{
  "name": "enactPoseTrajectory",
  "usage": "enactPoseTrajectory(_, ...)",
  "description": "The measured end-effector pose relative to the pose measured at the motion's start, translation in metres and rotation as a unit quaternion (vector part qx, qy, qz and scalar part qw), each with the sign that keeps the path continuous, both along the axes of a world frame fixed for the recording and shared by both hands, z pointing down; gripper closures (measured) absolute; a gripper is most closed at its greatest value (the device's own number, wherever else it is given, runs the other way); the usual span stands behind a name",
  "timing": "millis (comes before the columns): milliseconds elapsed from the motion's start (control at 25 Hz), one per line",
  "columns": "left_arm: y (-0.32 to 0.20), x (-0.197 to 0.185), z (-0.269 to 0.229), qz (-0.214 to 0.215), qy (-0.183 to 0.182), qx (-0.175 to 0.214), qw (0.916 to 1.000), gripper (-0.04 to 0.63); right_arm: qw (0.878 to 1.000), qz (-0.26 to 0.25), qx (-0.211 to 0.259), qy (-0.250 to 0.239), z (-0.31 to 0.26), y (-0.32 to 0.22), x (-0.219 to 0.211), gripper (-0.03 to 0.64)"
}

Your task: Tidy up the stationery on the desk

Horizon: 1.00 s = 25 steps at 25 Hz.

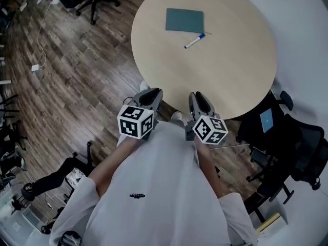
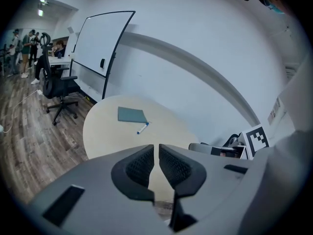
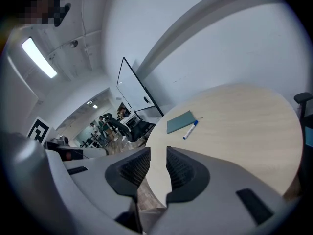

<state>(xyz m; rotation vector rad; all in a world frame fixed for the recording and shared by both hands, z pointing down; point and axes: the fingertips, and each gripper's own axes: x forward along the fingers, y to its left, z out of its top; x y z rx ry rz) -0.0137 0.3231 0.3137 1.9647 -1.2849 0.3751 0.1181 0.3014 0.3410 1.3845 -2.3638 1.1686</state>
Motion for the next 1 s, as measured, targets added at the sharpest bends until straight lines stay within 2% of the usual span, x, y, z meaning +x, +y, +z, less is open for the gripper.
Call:
enactPoseTrajectory(200, -0.065, -0.055, -0.016, 0.052, 0.004, 0.011, 0.9986, 0.549, 0.999, 0.048, -0.016, 0.001, -0.006, -0.053, -0.058, 0.494)
enactPoseTrajectory(360, -0.105, -0.104, -0.016, 0.083, 0.017, -0.001, 0.9964, 0.549, 0.996, 0.09, -0.015, 0.013, -0.015, -0.093, -0.099, 0.495)
enactPoseTrajectory(520, -0.137, -0.136, -0.009, 0.109, 0.026, -0.005, 0.9937, 0.549, 0.993, 0.114, -0.012, 0.031, -0.02, -0.122, -0.129, 0.494)
enactPoseTrajectory(720, -0.163, -0.135, -0.006, 0.142, 0.022, 0.001, 0.9896, 0.549, 0.991, 0.129, -0.024, 0.034, -0.02, -0.14, -0.139, 0.495)
enactPoseTrajectory(1000, -0.189, -0.117, -0.012, 0.158, 0.018, 0.015, 0.9872, 0.549, 0.989, 0.146, -0.029, 0.019, -0.015, -0.16, -0.133, 0.495)
